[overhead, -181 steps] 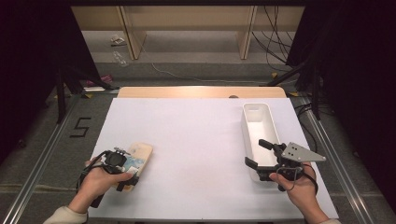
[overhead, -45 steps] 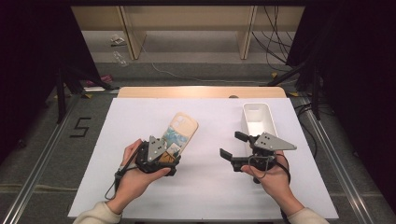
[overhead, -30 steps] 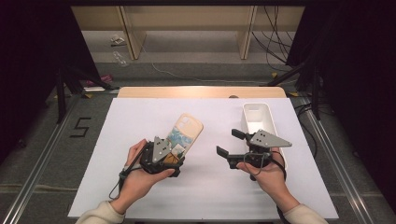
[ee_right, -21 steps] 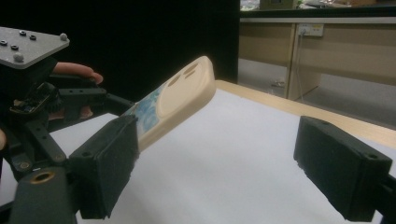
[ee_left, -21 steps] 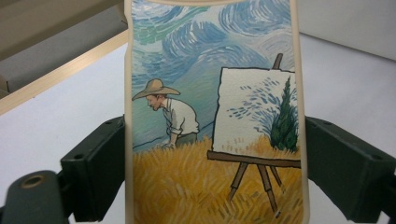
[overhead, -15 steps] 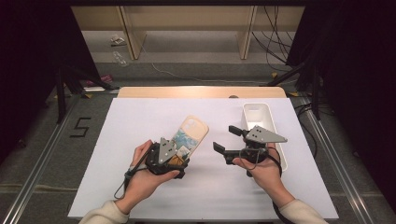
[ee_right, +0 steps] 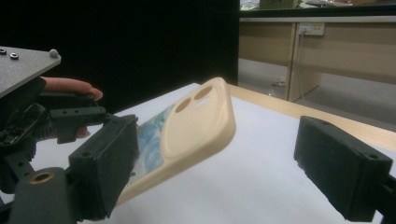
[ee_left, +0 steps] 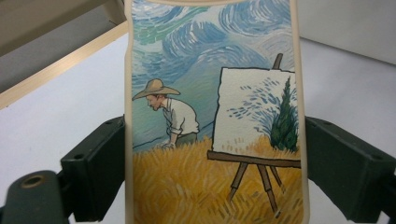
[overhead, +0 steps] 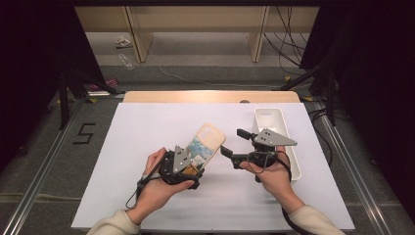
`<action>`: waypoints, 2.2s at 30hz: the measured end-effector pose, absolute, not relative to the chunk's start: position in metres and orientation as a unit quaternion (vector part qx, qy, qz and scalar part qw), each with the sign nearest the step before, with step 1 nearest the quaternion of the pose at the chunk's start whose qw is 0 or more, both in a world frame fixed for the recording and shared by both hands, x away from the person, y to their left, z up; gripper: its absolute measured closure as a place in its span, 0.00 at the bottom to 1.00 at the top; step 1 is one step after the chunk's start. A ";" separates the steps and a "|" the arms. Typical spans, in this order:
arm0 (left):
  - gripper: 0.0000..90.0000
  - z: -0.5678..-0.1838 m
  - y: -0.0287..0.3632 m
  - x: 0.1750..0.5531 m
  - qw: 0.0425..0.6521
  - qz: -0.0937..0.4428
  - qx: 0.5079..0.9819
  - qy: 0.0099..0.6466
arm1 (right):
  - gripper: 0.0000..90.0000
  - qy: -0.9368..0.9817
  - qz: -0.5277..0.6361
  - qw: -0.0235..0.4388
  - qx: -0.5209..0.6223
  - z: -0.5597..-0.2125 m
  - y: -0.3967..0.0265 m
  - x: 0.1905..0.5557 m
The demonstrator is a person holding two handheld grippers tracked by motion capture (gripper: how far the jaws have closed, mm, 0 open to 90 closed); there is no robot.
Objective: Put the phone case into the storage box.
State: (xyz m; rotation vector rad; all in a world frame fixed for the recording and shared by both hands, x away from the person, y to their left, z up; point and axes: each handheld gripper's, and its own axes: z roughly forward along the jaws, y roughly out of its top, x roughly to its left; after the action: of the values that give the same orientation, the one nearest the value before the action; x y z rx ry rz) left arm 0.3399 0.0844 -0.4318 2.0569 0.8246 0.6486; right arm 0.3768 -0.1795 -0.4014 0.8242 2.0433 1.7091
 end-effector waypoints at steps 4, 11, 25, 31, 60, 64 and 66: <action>0.13 -0.432 0.082 0.339 0.405 0.256 0.816 0.323 | 0.16 0.721 0.602 0.176 0.295 -0.401 -0.178 0.379; 0.13 -0.433 0.078 0.339 0.406 0.255 0.817 0.320 | 0.16 0.721 0.602 0.175 0.297 -0.401 -0.176 0.382; 0.13 -0.435 0.070 0.338 0.406 0.251 0.821 0.314 | 0.16 0.720 0.601 0.173 0.302 -0.402 -0.171 0.389; 0.13 -0.435 0.068 0.338 0.406 0.250 0.822 0.312 | 0.16 0.719 0.601 0.172 0.303 -0.401 -0.170 0.392; 0.13 -0.435 0.060 0.333 0.411 0.247 0.825 0.301 | 0.16 0.724 0.594 0.156 0.315 -0.407 -0.159 0.408; 0.13 -0.435 0.059 0.332 0.410 0.246 0.825 0.301 | 0.16 0.727 0.592 0.150 0.314 -0.408 -0.157 0.410; 0.13 -0.435 0.059 0.332 0.410 0.246 0.825 0.300 | 0.16 0.729 0.590 0.148 0.313 -0.408 -0.156 0.411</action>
State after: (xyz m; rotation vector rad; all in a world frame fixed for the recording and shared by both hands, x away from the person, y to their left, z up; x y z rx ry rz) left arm 0.3324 0.0592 -0.4351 2.0786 0.7553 0.6195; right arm 0.4109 -0.1559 -0.4083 0.9014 2.0969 1.6967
